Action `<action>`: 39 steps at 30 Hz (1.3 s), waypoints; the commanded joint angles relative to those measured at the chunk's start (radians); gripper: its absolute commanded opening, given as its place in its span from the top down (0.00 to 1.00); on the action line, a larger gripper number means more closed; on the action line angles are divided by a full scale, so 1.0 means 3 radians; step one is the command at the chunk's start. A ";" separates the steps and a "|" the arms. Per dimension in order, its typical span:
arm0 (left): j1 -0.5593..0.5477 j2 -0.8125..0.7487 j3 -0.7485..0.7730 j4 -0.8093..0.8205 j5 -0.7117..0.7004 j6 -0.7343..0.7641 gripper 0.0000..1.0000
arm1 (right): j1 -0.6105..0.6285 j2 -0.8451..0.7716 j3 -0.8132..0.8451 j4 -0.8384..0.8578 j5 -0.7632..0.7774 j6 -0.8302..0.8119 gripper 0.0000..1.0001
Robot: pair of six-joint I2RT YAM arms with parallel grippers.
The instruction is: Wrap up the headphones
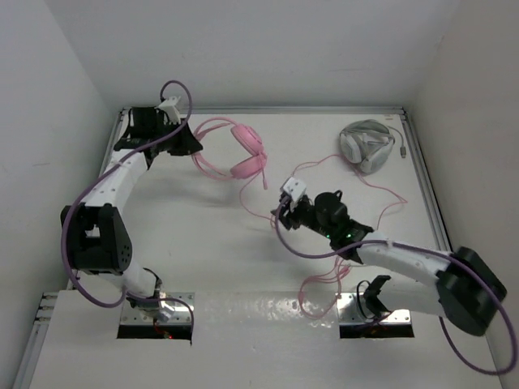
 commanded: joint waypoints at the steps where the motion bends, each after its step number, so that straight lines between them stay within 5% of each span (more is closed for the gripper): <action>1: -0.0038 -0.0259 0.0296 0.0115 0.0480 -0.0266 1.00 | 0.0045 0.0491 -0.0338 0.0697 -0.0216 -0.0117 0.54; 2: -0.0038 -0.0269 0.0321 0.0099 0.0450 -0.0266 1.00 | 0.0050 0.0599 -0.0380 0.0952 -0.0201 -0.0127 0.32; 5: -0.0038 -0.0331 0.0312 0.0073 0.0353 -0.0256 1.00 | 0.0106 0.0962 -0.0452 0.1295 -0.0160 -0.0122 0.11; 17: -0.0038 -0.0438 0.0363 -0.0044 0.0480 -0.0174 1.00 | 0.0163 0.1995 -0.0202 0.2079 0.0678 -0.0178 0.02; 20: -0.0038 -0.0443 0.0404 -0.0075 0.0490 -0.0164 1.00 | 0.0163 0.2241 -0.0023 0.2007 0.0898 -0.0301 0.46; 21: -0.0038 -0.0443 0.0414 -0.0070 0.0475 -0.0164 1.00 | 0.0178 0.2236 -0.0002 0.1921 0.0964 -0.0321 0.80; 22: -0.0038 -0.0443 0.0414 -0.0054 0.0399 -0.0169 1.00 | 0.0198 0.2165 -0.0007 0.1774 0.0980 -0.0357 0.93; 26: -0.0038 -0.0418 0.0337 0.0109 -0.0081 -0.0077 1.00 | 0.0458 0.1614 0.0120 0.0814 0.1138 -0.0689 1.00; 32: -0.0043 -0.0076 0.0352 0.0309 -0.0741 0.0077 1.00 | 0.1225 0.1376 0.1402 -0.2400 0.1225 -0.0813 1.00; 35: -0.0043 0.0062 0.0465 0.0232 -0.0717 0.0077 1.00 | 0.1491 0.1540 0.1940 -0.3184 0.1343 -0.0680 1.00; 39: -0.0150 0.0099 0.0491 0.0217 -0.0954 0.0260 1.00 | 0.1650 0.1730 0.2314 -0.3499 0.1664 -0.0481 1.00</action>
